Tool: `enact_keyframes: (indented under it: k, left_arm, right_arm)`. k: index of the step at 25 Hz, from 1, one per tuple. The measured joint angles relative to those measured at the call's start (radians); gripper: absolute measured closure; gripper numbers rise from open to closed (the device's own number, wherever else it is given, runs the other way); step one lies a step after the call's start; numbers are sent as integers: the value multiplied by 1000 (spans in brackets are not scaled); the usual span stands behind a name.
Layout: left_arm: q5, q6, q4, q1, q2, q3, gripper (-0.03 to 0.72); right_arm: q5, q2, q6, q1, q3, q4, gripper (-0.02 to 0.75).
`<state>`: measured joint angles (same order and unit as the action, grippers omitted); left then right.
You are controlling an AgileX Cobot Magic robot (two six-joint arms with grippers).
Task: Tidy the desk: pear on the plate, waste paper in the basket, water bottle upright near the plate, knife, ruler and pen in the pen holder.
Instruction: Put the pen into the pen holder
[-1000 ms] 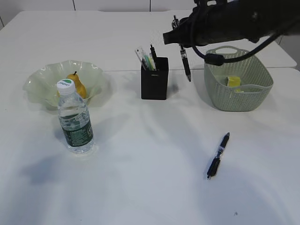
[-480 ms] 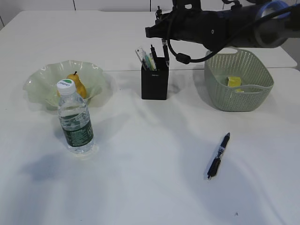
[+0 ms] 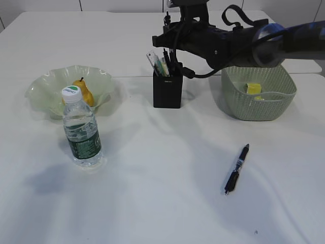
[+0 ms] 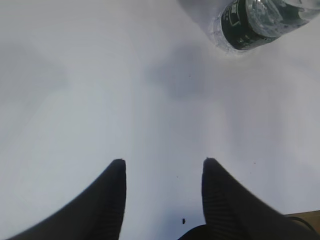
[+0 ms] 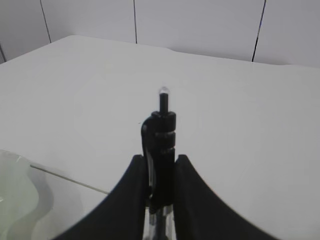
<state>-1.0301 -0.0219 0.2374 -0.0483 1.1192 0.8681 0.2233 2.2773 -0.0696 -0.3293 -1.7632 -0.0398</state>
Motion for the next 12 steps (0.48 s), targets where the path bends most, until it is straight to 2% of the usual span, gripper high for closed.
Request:
enact_keyframes:
  k: [12]
  left_arm:
    - [2,0,0,0,0,0,340]
  right_arm:
    - [-51,33,2,0,0,0,642]
